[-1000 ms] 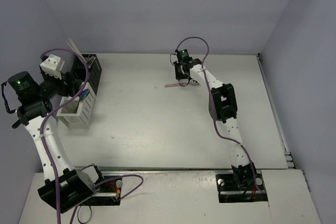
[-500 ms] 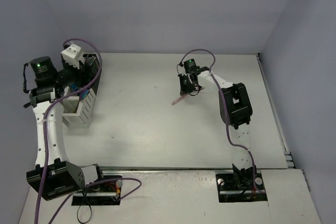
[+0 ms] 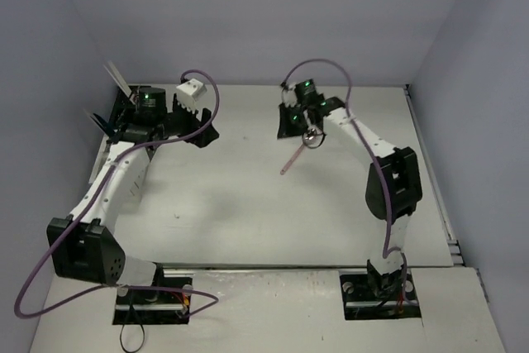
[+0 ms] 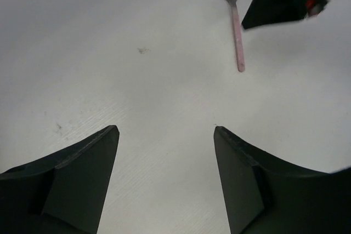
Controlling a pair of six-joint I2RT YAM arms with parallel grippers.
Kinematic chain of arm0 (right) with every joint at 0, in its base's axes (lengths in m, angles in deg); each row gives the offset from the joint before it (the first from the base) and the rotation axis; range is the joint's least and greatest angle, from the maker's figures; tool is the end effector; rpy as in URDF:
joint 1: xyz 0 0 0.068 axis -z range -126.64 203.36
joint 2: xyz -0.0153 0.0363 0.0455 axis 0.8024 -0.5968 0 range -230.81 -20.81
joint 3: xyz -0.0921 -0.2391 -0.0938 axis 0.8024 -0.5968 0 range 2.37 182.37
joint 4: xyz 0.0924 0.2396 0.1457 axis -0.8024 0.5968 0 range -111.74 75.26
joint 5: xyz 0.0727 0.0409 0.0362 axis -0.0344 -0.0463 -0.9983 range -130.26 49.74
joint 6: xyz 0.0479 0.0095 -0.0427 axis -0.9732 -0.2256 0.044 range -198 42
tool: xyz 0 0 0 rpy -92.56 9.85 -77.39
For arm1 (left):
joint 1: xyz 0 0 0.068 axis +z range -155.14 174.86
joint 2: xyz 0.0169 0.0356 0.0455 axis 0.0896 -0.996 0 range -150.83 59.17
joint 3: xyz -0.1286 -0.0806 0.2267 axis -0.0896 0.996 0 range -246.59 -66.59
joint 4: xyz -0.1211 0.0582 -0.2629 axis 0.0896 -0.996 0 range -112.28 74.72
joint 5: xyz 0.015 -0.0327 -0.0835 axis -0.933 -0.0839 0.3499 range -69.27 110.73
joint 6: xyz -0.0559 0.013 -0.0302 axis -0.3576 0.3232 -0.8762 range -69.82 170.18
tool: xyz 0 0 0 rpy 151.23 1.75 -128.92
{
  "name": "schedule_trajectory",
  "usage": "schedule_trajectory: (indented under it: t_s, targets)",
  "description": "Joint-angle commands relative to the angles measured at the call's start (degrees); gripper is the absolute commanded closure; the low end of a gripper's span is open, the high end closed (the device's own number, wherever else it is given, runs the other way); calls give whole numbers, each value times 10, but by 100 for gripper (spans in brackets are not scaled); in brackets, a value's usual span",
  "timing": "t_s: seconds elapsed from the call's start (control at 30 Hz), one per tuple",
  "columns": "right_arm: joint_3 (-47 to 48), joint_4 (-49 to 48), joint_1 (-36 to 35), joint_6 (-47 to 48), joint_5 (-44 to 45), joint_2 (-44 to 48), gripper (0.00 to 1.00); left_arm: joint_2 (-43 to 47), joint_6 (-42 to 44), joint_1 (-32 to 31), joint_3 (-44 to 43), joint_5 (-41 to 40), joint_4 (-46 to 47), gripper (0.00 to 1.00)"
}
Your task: Sort the eating utensils into containers
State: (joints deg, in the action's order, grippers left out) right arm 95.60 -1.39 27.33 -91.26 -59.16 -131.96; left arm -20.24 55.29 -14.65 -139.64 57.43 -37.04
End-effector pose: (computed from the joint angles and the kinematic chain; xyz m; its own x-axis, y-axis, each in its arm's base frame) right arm 0.4390 0.2327 0.2549 -0.6894 -0.0953 -0.7181 -0.4988 0.7812 0.3753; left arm 0.3484 -0.0889 0.3475 -0.4048 0.1403 -0.9036 0.6911 0.6939 -0.2019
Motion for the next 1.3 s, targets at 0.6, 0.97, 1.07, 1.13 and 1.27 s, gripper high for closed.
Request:
schedule_trajectory:
  t_s: [0.6,0.97,1.07,1.13,1.27]
  targets:
    - [-75,-17,332,41,18,196,51,-519,-87,-243,-488,-145,-115,38]
    - [-73,-17,340,38,-6,186,52,-597,-101,-266,-526,-35,-99,38]
    - [-72,-17,344,39,-13,186,52,-607,-99,-272,-528,-46,-97,38]
    - [-73,-17,344,41,-18,186,52,-610,-97,-278,-532,-74,-98,38]
    - [-74,-17,345,42,-20,183,53,-626,-70,-300,-568,-177,-140,39]
